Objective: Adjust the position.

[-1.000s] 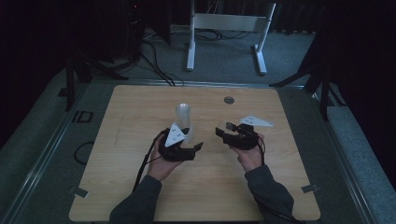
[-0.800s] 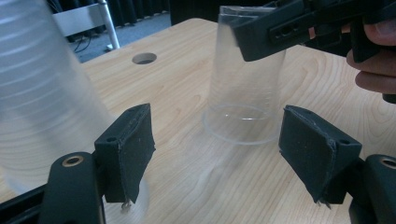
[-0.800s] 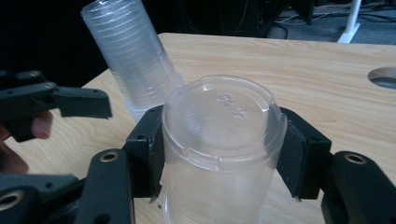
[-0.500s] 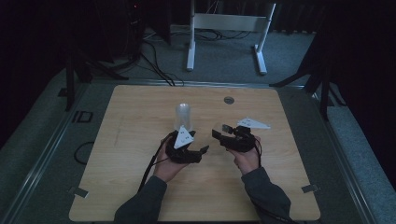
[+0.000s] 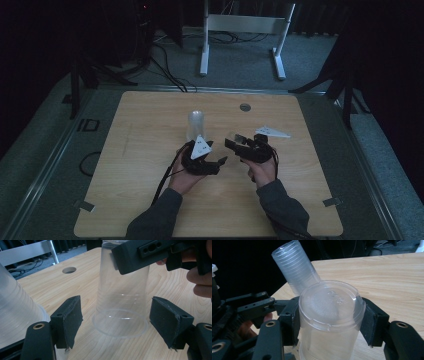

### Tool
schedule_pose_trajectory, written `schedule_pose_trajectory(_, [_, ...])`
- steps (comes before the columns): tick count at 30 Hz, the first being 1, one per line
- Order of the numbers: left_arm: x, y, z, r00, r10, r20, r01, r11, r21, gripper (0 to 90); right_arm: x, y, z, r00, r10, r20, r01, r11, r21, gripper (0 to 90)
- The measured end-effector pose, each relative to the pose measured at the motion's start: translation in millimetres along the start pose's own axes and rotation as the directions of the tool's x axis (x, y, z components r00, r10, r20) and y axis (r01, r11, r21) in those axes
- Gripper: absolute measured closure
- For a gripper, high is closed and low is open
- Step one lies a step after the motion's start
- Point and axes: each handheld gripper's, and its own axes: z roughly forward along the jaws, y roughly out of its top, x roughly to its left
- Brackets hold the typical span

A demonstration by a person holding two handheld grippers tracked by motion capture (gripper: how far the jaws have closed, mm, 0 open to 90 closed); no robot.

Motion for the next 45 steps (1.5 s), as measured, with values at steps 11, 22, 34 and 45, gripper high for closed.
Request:
schedule_pose_trajectory(11, [0.7, -1.2, 1.9, 1.0000, -0.006, -0.003, 0.006, 1.0000, -0.006, 25.4, -0.6, -4.0, 1.0, 0.9974, 0.059, -0.041, -0.060, 0.998, -0.018, 41.2])
schedule_pose_trajectory(22, [-1.6, -2.8, 5.9, 0.9997, -0.018, 0.014, 0.018, 0.9997, -0.016, 24.9, -7.9, -10.3, 0.2, 0.9755, 0.194, -0.104, -0.199, 0.979, -0.039, 41.3])
schedule_pose_trajectory(34, [-3.8, -4.3, 11.2, 0.9996, -0.019, 0.023, 0.019, 0.9998, -0.008, 24.9, -13.1, -14.1, -0.5, 0.9551, 0.264, -0.135, -0.273, 0.961, -0.053, 41.6])
schedule_pose_trajectory(45, [-5.3, -5.3, 18.2, 0.9995, -0.029, 0.016, 0.029, 0.9996, -0.006, 24.3, -15.2, -17.1, -0.8, 0.9352, 0.315, -0.161, -0.330, 0.941, -0.073, 41.8])
